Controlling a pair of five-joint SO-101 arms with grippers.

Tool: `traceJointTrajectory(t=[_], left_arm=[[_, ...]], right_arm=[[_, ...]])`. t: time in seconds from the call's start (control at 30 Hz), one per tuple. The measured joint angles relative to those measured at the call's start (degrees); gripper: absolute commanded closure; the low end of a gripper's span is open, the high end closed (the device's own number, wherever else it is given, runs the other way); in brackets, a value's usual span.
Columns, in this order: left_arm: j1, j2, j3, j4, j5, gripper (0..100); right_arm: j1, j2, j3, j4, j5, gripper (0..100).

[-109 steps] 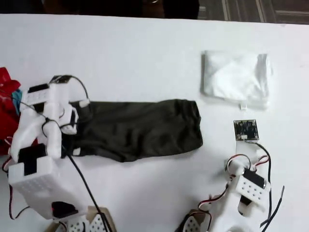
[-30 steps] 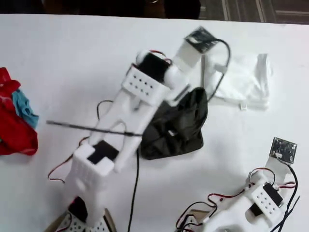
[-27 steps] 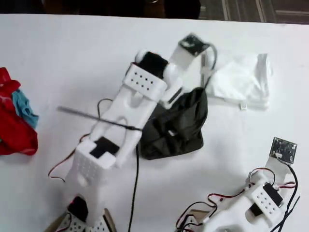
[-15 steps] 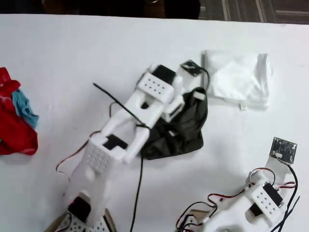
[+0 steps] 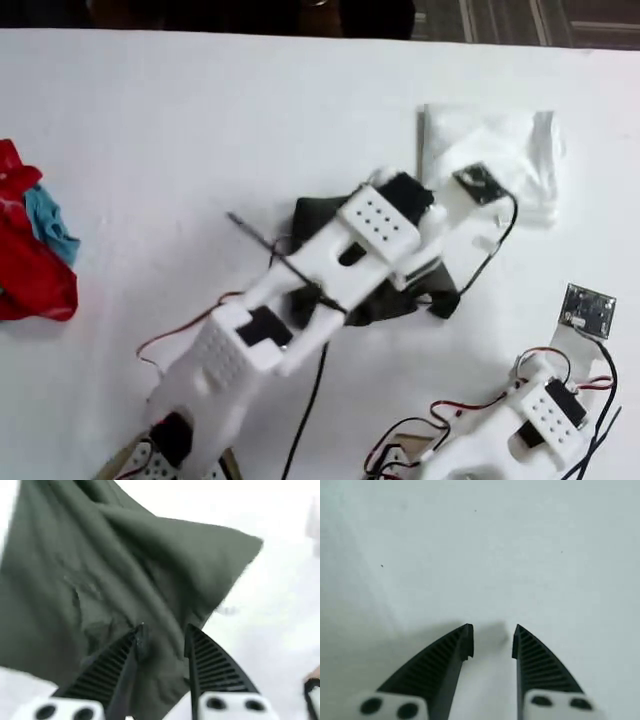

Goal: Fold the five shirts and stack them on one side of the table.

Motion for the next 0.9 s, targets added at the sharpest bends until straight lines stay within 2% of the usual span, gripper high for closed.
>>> traceJointTrajectory(t=[0.17, 0.33, 0.8, 0.9], left_arm=[[-4.84, -4.31, -5.19, 3.43, 0.53, 86], [-10.99, -2.81, 1.58, 3.34, 0.70, 86], [-11.25, 8.18, 4.13, -0.35, 0.70, 87], [-9.67, 8.35, 4.13, -0.35, 0.70, 94]], right_arm=[[0.00, 0.00, 0.00, 0.00, 0.00, 86.5], [0.00, 0.00, 0.00, 0.00, 0.00, 86.5], [0.00, 0.00, 0.00, 0.00, 0.00, 86.5], [0.00, 0.00, 0.00, 0.00, 0.00, 86.5]])
